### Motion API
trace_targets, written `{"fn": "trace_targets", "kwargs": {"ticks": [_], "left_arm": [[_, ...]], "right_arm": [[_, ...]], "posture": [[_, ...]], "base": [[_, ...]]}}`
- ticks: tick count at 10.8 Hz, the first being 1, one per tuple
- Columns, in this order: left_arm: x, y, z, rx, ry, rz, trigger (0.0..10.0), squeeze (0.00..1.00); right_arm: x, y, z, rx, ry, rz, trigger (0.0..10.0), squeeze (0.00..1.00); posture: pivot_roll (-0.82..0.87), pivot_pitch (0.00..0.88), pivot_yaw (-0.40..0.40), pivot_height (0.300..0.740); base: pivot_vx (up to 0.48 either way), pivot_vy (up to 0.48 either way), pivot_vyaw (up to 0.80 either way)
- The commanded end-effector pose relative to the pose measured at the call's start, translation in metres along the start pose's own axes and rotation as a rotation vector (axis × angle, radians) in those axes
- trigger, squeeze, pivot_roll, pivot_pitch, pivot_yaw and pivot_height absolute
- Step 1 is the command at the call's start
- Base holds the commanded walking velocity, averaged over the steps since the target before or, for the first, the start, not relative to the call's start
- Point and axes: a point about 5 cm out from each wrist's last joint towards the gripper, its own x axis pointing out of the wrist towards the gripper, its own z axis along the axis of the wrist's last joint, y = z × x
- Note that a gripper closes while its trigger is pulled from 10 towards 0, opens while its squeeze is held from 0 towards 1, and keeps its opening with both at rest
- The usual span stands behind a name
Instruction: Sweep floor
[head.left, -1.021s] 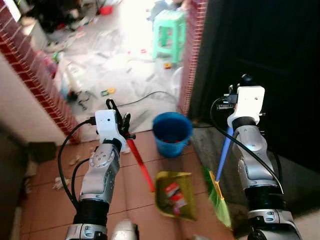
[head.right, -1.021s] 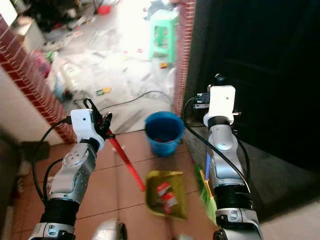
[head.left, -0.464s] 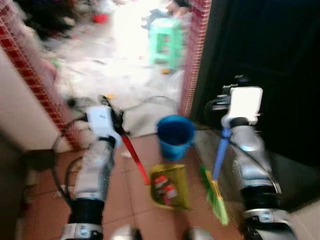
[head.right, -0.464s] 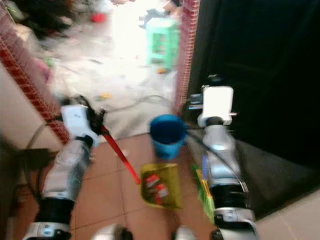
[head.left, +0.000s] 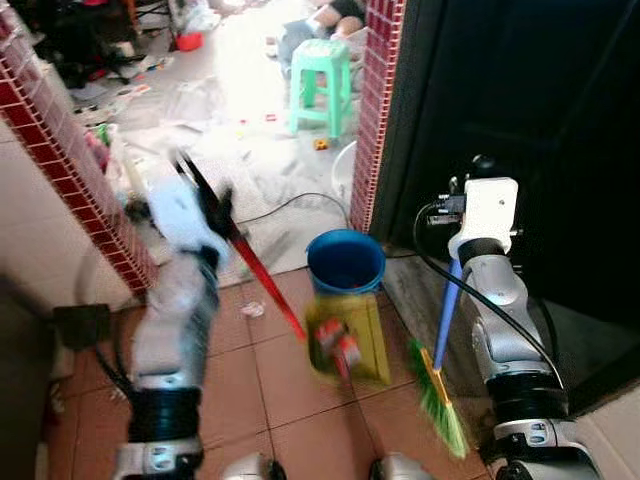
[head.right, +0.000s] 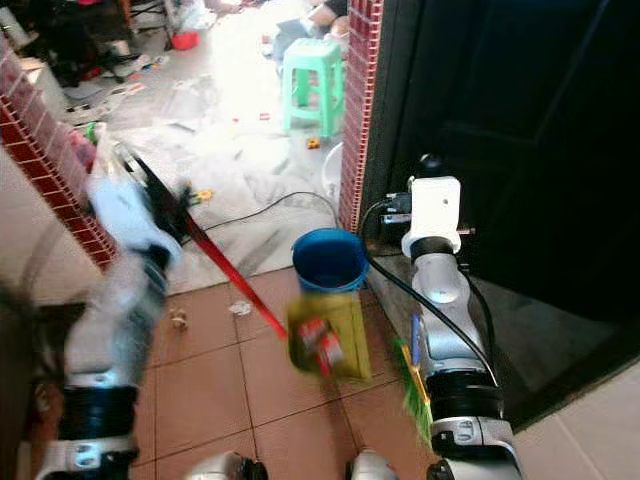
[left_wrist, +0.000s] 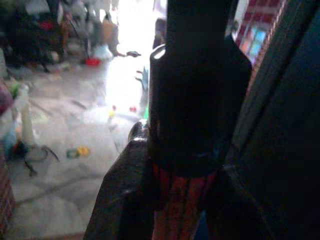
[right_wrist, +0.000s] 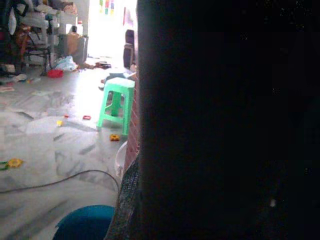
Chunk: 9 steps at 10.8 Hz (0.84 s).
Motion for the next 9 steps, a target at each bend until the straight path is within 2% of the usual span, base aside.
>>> {"fn": "trace_targets", "kwargs": {"ticks": [1, 2, 3, 5, 7, 9], "left_arm": [[0.0, -0.008, 0.03, -0.005, -0.117, -0.046, 10.0, 0.0], [-0.004, -0.009, 0.035, -0.017, -0.129, -0.057, 10.0, 0.0], [-0.009, -0.019, 0.04, -0.054, -0.114, -0.139, 10.0, 0.0], [-0.012, -0.027, 0.041, -0.066, -0.095, -0.185, 10.0, 0.0], [-0.011, -0.014, 0.039, -0.026, -0.096, -0.11, 10.0, 0.0], [-0.004, -0.017, 0.071, -0.03, -0.211, -0.099, 10.0, 0.0]], "right_arm": [[0.003, -0.002, 0.008, -0.01, -0.043, -0.005, 10.0, 0.0], [0.003, -0.002, 0.008, -0.013, -0.041, -0.002, 10.0, 0.0], [0.003, -0.002, 0.006, -0.018, -0.035, 0.002, 10.0, 0.0], [0.004, 0.001, 0.003, -0.019, -0.023, 0.016, 10.0, 0.0], [0.005, 0.004, 0.004, -0.02, -0.028, 0.025, 10.0, 0.0], [0.006, 0.0, 0.004, -0.024, -0.032, 0.021, 10.0, 0.0]], "posture": [[-0.1, 0.012, 0.038, 0.74], [-0.1, 0.014, 0.037, 0.74], [-0.09, 0.01, 0.033, 0.74], [-0.08, 0.007, 0.022, 0.74], [-0.09, 0.006, 0.026, 0.74], [-0.09, 0.007, 0.024, 0.74]], "base": [[0.0, 0.0, 0.0], [0.0, 0.0, 0.0], [0.0, 0.0, 0.0], [0.0, 0.0, 0.0], [0.0, 0.0, 0.0], [0.0, 0.0, 0.0]]}}
